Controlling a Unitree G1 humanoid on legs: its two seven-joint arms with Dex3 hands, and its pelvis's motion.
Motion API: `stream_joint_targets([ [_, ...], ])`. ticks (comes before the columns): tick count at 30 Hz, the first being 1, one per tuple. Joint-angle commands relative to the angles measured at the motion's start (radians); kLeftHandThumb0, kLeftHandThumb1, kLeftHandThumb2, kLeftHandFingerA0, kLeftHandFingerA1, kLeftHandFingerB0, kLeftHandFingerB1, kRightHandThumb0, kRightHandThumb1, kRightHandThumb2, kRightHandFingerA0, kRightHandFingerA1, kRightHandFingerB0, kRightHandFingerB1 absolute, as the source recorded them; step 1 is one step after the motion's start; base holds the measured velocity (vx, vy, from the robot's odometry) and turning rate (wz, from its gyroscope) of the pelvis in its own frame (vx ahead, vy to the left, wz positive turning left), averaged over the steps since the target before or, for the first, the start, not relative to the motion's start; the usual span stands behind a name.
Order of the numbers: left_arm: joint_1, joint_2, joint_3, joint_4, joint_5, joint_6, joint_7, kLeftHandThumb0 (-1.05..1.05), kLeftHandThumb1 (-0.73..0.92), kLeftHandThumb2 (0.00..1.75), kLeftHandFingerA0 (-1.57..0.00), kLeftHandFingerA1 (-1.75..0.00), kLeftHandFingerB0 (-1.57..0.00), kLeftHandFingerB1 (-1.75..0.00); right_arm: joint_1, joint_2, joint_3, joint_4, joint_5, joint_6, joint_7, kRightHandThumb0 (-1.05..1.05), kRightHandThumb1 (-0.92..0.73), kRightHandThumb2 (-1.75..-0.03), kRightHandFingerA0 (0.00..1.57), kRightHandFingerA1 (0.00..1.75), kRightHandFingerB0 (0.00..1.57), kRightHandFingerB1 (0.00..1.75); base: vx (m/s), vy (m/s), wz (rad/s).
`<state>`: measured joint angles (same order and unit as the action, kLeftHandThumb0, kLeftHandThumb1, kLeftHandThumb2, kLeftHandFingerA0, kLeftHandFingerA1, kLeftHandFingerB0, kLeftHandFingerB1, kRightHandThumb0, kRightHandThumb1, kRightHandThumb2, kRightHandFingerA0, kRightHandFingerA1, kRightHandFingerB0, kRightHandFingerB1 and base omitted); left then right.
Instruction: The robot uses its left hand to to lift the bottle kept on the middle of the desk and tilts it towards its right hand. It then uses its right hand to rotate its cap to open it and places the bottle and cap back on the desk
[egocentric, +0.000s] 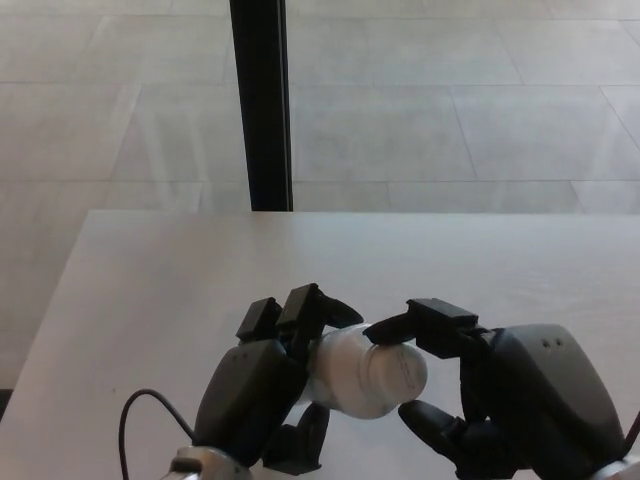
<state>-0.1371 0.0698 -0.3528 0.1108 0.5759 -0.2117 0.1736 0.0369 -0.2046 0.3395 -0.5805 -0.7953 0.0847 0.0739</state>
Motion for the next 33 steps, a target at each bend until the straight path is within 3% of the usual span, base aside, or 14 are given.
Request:
stream_joint_targets([
  [1,-0.005,0.011,0.009,0.001,-0.004,-0.010,0.010,0.12,0.79,1.42,-1.20,-1.31,-1.15,-1.25,-0.067,-0.095,-0.024,-0.009,0.018,-0.062,0.101,-0.24,-0.49,-0.92,1.00,1.63,0.95,0.88,0.00,0.000,0.00],
  [2,-0.006,0.010,0.010,0.002,-0.006,-0.012,0.011,0.18,0.50,1.62,-1.21,-1.75,-1.14,-1.56,-0.082,-0.112,-0.026,-0.006,0.026,-0.070,0.107,-0.26,-0.47,-0.90,1.01,1.63,0.98,0.85,0.00,0.000,0.00],
  [5,-0.011,0.017,0.011,0.009,0.002,-0.023,0.018,0.18,0.48,1.65,-1.21,-1.75,-1.14,-1.56,-0.114,-0.135,-0.022,0.003,0.028,-0.086,0.108,-0.27,-0.46,-0.91,1.03,1.64,0.99,0.84,0.00,0.000,0.00],
  [6,-0.010,0.018,0.013,0.009,-0.003,-0.020,0.014,0.12,0.78,1.43,-1.21,-1.32,-1.16,-1.26,-0.130,-0.136,-0.019,0.004,0.026,-0.085,0.116,-0.29,-0.48,-0.87,1.02,1.64,0.97,0.82,0.00,0.000,0.00],
  [7,-0.010,0.016,0.014,0.007,-0.007,-0.014,0.007,0.10,0.45,1.56,-1.20,-1.75,-1.12,-1.55,-0.139,-0.137,-0.018,-0.001,0.025,-0.078,0.127,-0.29,-0.48,-0.85,1.02,1.64,0.97,0.81,0.00,0.000,0.00],
  [18,-0.004,0.010,0.008,-0.013,0.003,0.011,-0.008,0.01,0.50,1.41,-1.16,-1.75,-1.05,-1.53,-0.200,-0.121,-0.009,0.031,-0.042,-0.166,0.018,-0.36,-0.39,-0.95,1.27,1.33,0.89,0.84,0.00,0.000,0.00],
  [19,-0.002,0.011,0.009,-0.013,-0.004,0.006,-0.011,0.06,0.73,1.34,-1.13,-1.22,-1.07,-1.17,-0.208,-0.124,-0.010,0.044,-0.046,-0.198,-0.014,-0.32,-0.49,-0.74,1.04,1.63,0.96,0.74,0.00,0.000,0.00],
  [20,-0.002,0.013,0.008,-0.010,-0.003,-0.007,-0.003,0.06,0.48,1.36,-1.17,-1.75,-1.06,-1.53,-0.221,-0.128,-0.010,0.064,-0.064,-0.236,-0.063,-0.36,-0.38,-0.91,1.28,1.36,0.88,0.84,0.00,0.000,0.00],
  [22,0.000,0.012,0.004,-0.024,0.014,0.013,-0.004,0.16,0.47,1.35,-1.08,-1.75,-0.97,-1.62,-0.238,-0.139,-0.014,0.078,-0.068,-0.273,-0.087,-0.36,-0.53,-0.67,1.00,1.67,0.92,0.78,0.00,0.000,0.00],
  [24,-0.004,0.016,-0.001,-0.027,0.034,0.021,-0.002,0.26,0.48,1.22,-1.24,-1.39,-1.12,-1.26,-0.261,-0.148,-0.023,0.109,-0.062,-0.332,-0.143,-0.37,-0.36,-0.88,1.27,1.37,0.85,0.85,0.00,0.000,0.00],
  [25,-0.005,0.020,-0.005,-0.033,0.050,0.034,-0.005,0.21,0.42,1.35,-1.02,-1.75,-0.97,-1.52,-0.287,-0.165,-0.030,0.134,-0.072,-0.384,-0.191,-0.36,-0.35,-0.87,1.28,1.37,0.86,0.85,0.00,0.000,0.00],
  [26,-0.007,0.018,-0.005,-0.028,0.045,0.028,0.000,0.15,0.41,1.40,-1.17,-1.65,-1.09,-1.45,-0.313,-0.187,-0.035,0.160,-0.093,-0.432,-0.241,-0.36,-0.50,-0.66,1.00,1.66,0.88,0.82,0.00,0.000,0.00],
  [28,-0.004,0.010,-0.002,-0.034,0.031,0.046,-0.015,0.22,0.48,1.36,-1.01,-1.75,-0.95,-1.59,-0.344,-0.209,-0.040,0.194,-0.106,-0.480,-0.288,-0.36,-0.36,-0.90,1.28,1.36,0.87,0.88,0.00,0.000,0.00],
  [33,-0.003,0.008,-0.001,-0.046,0.027,0.071,-0.033,0.18,0.50,1.29,-0.97,-1.75,-0.93,-1.53,-0.406,-0.279,-0.052,0.255,-0.120,-0.589,-0.360,-0.29,-0.51,-0.77,1.06,1.68,0.88,0.88,0.00,0.000,0.00],
])
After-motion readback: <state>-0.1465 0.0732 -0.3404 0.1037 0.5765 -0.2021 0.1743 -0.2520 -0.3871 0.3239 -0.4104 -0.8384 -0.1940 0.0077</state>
